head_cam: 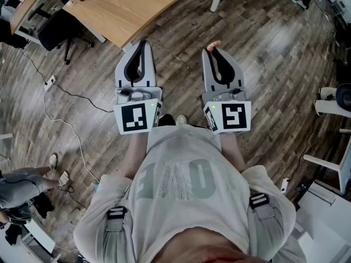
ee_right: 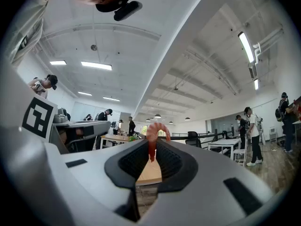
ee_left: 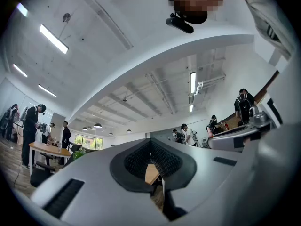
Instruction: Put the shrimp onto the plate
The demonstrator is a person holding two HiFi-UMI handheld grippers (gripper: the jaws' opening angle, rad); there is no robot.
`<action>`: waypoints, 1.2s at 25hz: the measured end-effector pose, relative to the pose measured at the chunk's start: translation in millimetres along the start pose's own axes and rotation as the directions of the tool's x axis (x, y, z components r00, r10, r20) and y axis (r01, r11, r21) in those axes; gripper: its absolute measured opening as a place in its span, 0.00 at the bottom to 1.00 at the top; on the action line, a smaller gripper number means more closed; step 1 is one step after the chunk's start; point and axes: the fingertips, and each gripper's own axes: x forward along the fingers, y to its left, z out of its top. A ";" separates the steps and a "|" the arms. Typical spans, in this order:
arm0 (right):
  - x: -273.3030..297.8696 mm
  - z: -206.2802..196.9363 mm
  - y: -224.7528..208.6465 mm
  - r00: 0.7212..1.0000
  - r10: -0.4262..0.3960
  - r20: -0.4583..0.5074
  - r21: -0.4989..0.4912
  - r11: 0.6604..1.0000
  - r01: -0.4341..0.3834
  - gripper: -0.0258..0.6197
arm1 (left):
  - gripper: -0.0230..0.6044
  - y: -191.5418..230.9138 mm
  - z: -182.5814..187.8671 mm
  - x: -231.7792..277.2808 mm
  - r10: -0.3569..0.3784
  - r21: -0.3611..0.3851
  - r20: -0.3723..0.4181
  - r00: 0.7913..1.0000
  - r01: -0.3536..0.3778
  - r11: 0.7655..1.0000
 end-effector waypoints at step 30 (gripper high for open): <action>17.8 -15.0 -17.6 0.999 0.012 -0.033 0.039 0.999 -0.011 0.13 | 0.05 14.6 -32.2 19.6 0.034 -0.058 -0.089 0.995 -0.040 0.998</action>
